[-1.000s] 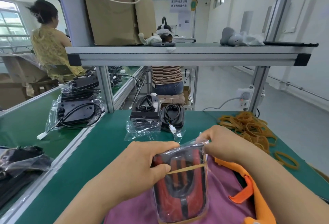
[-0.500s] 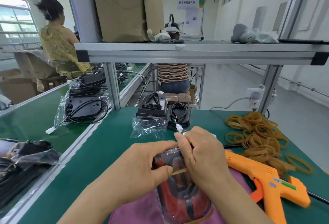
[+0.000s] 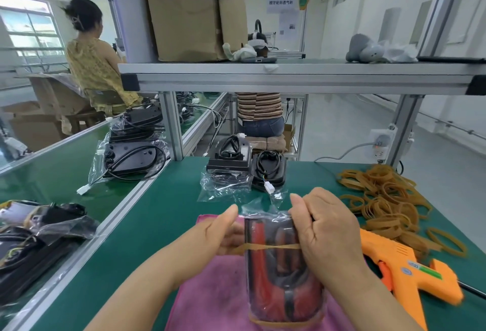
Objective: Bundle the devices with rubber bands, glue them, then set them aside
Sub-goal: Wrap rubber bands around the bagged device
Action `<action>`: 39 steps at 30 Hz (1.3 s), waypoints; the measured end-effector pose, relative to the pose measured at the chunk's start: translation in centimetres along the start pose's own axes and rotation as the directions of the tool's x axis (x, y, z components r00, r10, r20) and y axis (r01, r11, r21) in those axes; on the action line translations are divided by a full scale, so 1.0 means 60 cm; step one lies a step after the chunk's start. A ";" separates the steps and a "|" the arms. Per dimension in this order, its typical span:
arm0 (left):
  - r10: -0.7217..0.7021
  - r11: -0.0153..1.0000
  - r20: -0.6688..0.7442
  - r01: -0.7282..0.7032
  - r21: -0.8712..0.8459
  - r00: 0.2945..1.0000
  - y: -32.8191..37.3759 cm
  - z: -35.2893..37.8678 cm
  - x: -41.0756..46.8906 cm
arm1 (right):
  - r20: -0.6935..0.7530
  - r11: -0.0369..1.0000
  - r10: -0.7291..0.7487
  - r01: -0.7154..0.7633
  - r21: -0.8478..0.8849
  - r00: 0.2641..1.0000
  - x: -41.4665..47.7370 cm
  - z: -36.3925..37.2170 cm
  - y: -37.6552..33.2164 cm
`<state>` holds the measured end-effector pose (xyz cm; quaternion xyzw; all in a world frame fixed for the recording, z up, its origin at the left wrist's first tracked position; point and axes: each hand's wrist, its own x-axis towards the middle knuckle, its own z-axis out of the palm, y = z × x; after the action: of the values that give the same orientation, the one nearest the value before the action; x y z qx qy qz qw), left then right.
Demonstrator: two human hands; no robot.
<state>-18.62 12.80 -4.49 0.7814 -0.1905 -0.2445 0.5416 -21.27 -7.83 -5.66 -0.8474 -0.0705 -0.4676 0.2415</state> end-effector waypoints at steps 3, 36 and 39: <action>0.012 0.999 -0.058 -0.009 0.050 0.998 -0.020 0.013 -0.013 | 0.007 0.997 0.079 -0.079 -0.022 0.997 -0.003 -0.001 0.009; 0.195 0.924 -0.366 -0.296 -0.244 0.910 -0.016 0.065 0.021 | 0.690 0.560 0.330 -0.722 0.406 0.644 0.060 -0.016 0.030; 0.175 0.907 -0.324 -0.281 -0.314 0.930 -0.026 0.060 0.023 | 0.699 0.465 0.274 -0.727 0.505 0.660 0.069 -0.021 0.036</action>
<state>-19.60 9.84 -7.27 0.6699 -0.1531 -0.0926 0.7206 -19.14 -10.76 -2.41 -0.7364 -0.0559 -0.0440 0.6728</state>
